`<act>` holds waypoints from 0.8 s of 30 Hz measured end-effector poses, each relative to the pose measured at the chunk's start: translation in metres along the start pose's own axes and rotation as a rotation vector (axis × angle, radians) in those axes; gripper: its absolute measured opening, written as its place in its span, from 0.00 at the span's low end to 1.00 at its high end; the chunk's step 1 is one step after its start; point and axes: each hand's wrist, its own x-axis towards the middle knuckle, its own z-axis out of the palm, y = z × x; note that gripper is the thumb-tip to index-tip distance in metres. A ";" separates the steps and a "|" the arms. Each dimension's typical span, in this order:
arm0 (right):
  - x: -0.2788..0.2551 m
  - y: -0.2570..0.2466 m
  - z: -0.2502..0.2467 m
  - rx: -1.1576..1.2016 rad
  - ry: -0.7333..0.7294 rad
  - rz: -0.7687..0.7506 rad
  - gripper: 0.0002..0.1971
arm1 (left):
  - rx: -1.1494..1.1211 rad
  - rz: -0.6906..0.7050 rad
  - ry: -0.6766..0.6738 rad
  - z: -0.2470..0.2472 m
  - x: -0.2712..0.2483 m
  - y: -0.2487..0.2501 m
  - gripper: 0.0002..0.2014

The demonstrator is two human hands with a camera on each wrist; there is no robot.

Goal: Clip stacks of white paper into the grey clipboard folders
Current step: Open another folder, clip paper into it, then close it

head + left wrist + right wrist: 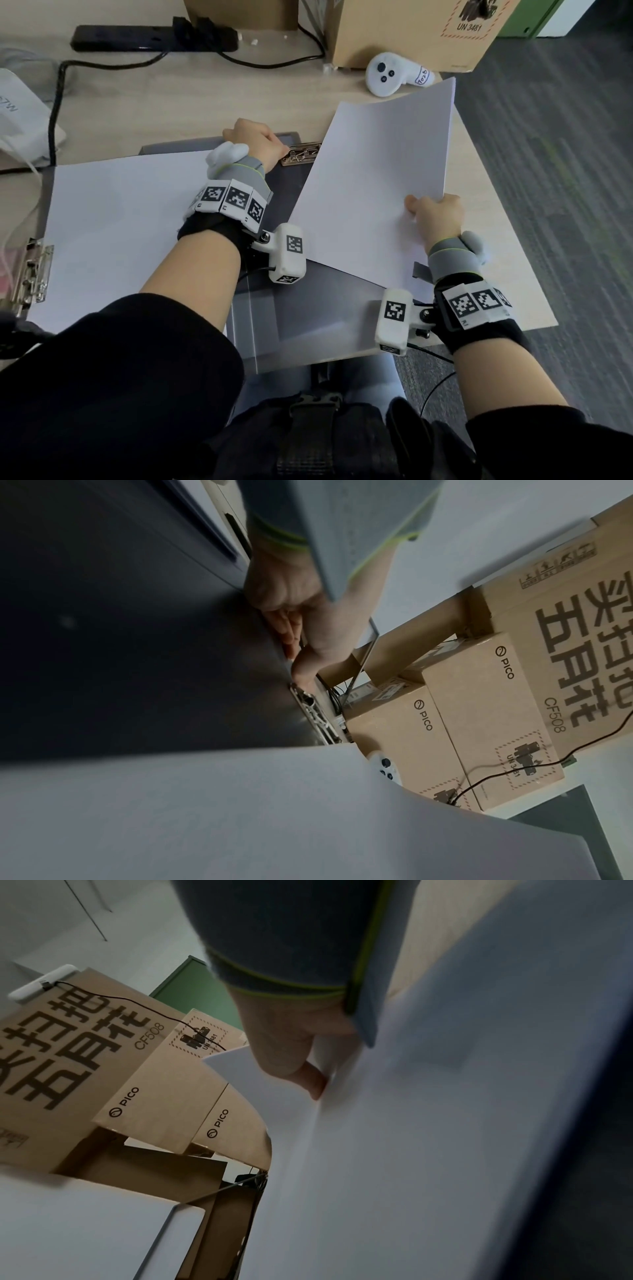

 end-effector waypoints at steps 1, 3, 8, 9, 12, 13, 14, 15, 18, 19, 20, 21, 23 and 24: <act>0.001 0.000 0.000 0.000 0.004 -0.006 0.09 | -0.008 0.002 -0.004 0.000 0.000 -0.001 0.08; 0.001 0.000 0.001 -0.013 0.014 -0.017 0.07 | -0.020 0.003 -0.007 0.001 0.000 -0.002 0.11; 0.002 0.000 0.003 -0.034 0.017 -0.018 0.02 | -0.108 0.004 -0.032 -0.002 0.001 -0.003 0.04; 0.002 0.000 0.002 -0.034 0.014 -0.012 0.03 | -0.131 0.004 -0.029 -0.002 0.001 -0.003 0.03; 0.002 0.000 0.000 -0.015 -0.006 0.002 0.06 | -0.175 0.010 -0.012 -0.003 0.000 -0.004 0.04; 0.003 0.000 0.000 -0.011 -0.016 0.011 0.09 | -0.175 0.007 -0.011 -0.003 0.000 -0.004 0.04; 0.003 0.001 -0.001 0.000 -0.028 0.014 0.11 | -0.170 0.002 -0.014 -0.002 0.000 -0.004 0.03; 0.002 0.002 -0.001 0.023 -0.047 0.021 0.12 | -0.157 -0.004 -0.019 -0.001 0.001 -0.004 0.03; 0.004 0.004 0.000 0.079 -0.064 0.043 0.11 | -0.078 -0.025 -0.023 0.001 0.006 -0.005 0.11; 0.005 0.003 0.001 0.088 -0.059 0.053 0.11 | -0.052 -0.027 -0.017 0.003 0.007 -0.005 0.12; 0.006 0.002 0.002 0.093 -0.052 0.054 0.09 | -0.034 -0.025 -0.014 0.003 0.009 -0.005 0.12; 0.006 0.001 0.003 0.092 -0.048 0.060 0.08 | -0.021 -0.024 -0.019 0.004 0.010 -0.006 0.12; 0.006 0.001 0.004 0.085 -0.040 0.063 0.10 | -0.004 -0.018 -0.036 0.004 0.011 -0.007 0.13; 0.006 0.001 0.005 0.080 -0.037 0.061 0.12 | -0.001 -0.014 -0.043 0.003 0.011 -0.007 0.13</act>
